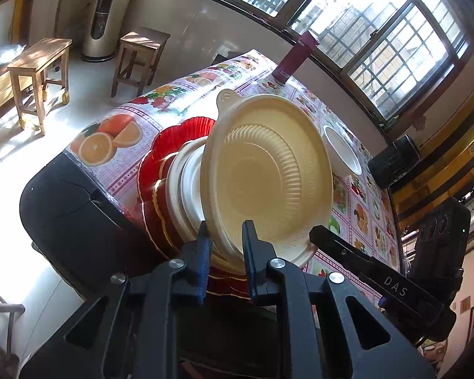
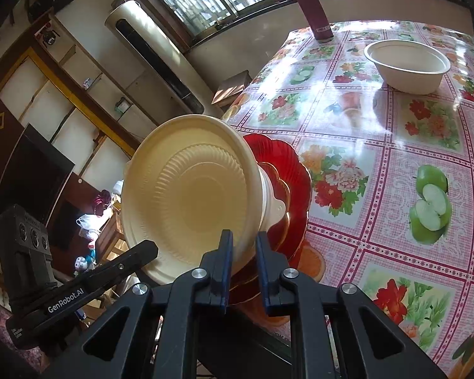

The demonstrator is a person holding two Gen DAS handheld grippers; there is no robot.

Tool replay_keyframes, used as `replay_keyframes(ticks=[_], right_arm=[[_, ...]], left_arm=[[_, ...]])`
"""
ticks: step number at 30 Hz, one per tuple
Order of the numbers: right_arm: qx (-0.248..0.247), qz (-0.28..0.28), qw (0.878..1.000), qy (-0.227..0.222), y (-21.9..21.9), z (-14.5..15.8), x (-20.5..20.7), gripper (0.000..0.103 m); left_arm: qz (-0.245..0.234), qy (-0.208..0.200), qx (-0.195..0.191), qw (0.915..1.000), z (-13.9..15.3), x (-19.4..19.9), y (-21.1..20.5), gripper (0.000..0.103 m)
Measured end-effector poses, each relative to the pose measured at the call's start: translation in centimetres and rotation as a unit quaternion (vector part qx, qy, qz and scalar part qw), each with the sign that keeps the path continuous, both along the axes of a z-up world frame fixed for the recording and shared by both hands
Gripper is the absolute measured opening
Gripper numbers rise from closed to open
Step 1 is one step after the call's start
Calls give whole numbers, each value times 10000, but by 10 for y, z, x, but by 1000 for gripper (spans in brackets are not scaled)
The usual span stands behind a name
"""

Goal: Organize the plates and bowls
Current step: 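Lower the cream bowl onto the stack and open both tools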

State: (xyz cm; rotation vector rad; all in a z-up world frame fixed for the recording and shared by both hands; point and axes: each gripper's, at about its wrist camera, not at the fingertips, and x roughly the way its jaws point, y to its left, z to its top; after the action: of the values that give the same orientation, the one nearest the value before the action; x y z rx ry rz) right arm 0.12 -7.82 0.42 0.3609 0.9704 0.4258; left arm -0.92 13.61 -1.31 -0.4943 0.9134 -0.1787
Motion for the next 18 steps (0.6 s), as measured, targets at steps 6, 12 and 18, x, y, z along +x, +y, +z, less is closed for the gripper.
replay_keyframes(ticks=[6, 12, 18], right_arm=[[27, 13, 10000, 42, 2, 0, 2, 15], [10, 20, 10000, 91, 3, -5, 5, 20], [64, 63, 9999, 71, 2, -4, 4, 48]], left_arm=[[18, -37, 226, 9997, 1, -1, 0, 16], [89, -163, 585, 9981, 3, -4, 0, 48], [259, -571, 1077, 9922, 17, -12, 1, 86]])
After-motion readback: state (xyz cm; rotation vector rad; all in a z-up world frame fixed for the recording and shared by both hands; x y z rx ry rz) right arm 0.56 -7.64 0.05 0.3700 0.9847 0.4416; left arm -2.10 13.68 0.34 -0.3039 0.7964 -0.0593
